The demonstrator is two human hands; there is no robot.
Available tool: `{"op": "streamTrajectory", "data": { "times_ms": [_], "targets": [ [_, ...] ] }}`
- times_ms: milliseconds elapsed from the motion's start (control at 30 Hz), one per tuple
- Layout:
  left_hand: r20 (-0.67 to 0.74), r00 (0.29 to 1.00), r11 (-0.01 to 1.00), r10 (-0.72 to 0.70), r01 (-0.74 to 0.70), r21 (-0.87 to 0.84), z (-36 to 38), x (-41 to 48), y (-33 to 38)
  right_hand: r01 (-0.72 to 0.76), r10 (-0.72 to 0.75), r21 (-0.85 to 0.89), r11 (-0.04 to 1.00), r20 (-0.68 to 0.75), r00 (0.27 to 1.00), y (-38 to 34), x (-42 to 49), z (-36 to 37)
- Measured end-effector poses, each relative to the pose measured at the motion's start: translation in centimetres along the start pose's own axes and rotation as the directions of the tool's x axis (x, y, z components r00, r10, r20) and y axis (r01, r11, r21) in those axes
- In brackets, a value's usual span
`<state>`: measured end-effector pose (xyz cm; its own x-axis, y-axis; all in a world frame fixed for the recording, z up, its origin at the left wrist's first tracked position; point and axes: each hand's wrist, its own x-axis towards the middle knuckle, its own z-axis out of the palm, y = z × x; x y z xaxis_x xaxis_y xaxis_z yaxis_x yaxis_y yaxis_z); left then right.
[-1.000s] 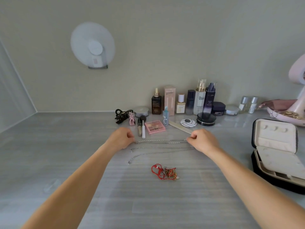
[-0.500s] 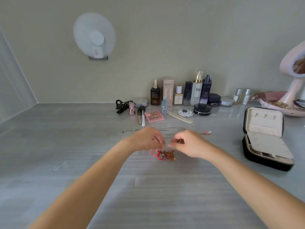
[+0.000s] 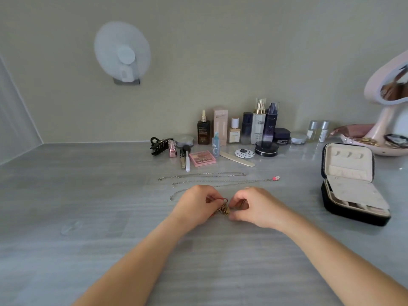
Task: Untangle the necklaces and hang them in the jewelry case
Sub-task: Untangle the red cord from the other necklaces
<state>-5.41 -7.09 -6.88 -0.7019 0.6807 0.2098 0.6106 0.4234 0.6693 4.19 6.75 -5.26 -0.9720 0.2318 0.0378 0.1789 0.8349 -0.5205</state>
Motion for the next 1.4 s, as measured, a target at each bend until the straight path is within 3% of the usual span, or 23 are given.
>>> {"op": "streamTrajectory", "data": {
  "times_ms": [167, 300, 567, 833, 967, 1100, 1167, 1300, 1400],
  "targets": [
    [-0.039, 0.998, 0.995, -0.04, 0.036, -0.098, -0.1, -0.1, -0.3, 0.041, -0.048, -0.11, 0.993, -0.059, 0.997, -0.5, -0.3, 0.4],
    [-0.031, 0.997, 0.988, -0.068, 0.063, -0.142, -0.3, -0.2, -0.5, 0.032, -0.034, -0.03, 0.999, -0.078, 0.996, -0.4, -0.2, 0.7],
    [-0.044, 0.995, 0.968, -0.093, 0.08, -0.238, -0.5, -0.2, -0.3, 0.012, -0.017, -0.032, 0.999, -0.143, 0.99, -0.6, -0.2, 0.8],
    [-0.113, 0.987, 0.955, -0.118, 0.081, -0.286, -1.3, 0.1, -0.4, 0.009, 0.07, 0.384, 0.923, -0.192, 0.979, -0.3, -0.2, -0.8],
    [-0.131, 0.979, 0.937, -0.157, 0.105, -0.334, -1.4, 0.2, -0.6, -0.039, 0.16, 0.607, 0.794, -0.146, 0.976, -0.9, -0.5, -1.4],
    [-0.13, 0.976, 0.924, -0.173, 0.115, -0.364, -1.6, 0.2, -0.7, -0.038, 0.204, 0.87, 0.492, -0.072, 0.976, -1.0, -0.6, -2.2],
    [-0.137, 0.973, 0.918, -0.184, 0.12, -0.379, -1.6, 0.2, -0.7, -0.028, 0.228, 0.907, 0.419, -0.076, 0.971, -0.8, -0.6, -2.5],
    [-0.1, 0.965, 0.831, -0.244, 0.155, -0.535, -1.7, 0.3, -0.5, -0.045, 0.259, 0.867, 0.496, -0.099, 0.961, -0.4, -0.5, -2.7],
    [-0.044, 0.963, 0.745, -0.267, 0.177, -0.643, -1.7, 0.1, -0.3, -0.091, 0.23, 0.745, 0.66, -0.086, 0.969, -0.4, -0.6, -2.6]
  ]
}}
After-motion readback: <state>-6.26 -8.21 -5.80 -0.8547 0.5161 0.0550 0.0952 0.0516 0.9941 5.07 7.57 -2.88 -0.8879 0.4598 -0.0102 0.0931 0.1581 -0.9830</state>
